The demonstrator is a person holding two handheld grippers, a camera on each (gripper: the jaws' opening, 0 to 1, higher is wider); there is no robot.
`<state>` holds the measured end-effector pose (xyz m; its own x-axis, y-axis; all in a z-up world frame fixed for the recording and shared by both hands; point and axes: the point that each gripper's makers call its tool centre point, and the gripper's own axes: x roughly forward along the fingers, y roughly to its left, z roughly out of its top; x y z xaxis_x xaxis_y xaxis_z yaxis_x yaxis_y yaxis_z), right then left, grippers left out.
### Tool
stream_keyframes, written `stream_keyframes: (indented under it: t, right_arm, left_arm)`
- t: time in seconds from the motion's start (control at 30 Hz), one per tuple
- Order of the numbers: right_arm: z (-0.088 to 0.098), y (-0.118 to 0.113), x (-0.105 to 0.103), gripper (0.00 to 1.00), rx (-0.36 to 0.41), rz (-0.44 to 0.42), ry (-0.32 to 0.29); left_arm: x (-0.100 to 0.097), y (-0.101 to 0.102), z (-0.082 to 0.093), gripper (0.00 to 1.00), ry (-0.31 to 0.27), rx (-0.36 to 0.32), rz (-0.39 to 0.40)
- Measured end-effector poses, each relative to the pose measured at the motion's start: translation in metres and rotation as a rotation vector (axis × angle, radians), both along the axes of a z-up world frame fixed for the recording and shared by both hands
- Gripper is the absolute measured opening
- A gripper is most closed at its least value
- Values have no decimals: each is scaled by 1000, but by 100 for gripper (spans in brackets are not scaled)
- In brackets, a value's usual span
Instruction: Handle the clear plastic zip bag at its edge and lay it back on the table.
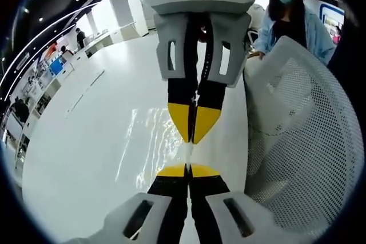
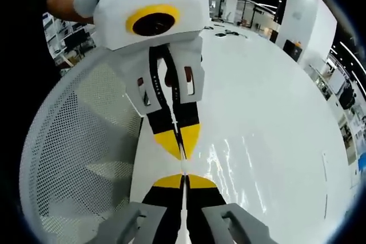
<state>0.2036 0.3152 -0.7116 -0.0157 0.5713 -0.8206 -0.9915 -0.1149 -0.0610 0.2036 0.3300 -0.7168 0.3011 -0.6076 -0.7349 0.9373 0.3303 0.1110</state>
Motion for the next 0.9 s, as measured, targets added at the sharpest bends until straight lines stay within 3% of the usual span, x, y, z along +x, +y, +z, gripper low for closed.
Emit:
stream_keyframes:
  t: [0.2, 0.57, 0.9]
  right_arm:
    - [-1, 6, -5, 0, -7, 39, -14]
    - [6, 21, -6, 4, 35, 33, -6]
    - [1, 24, -11, 0, 21, 41, -6]
  left_arm:
    - [-2, 1, 0, 0, -8, 4, -6]
    - [-3, 0, 2, 0, -22, -7, -11]
    - [-4, -1, 2, 0, -29, -13, -22]
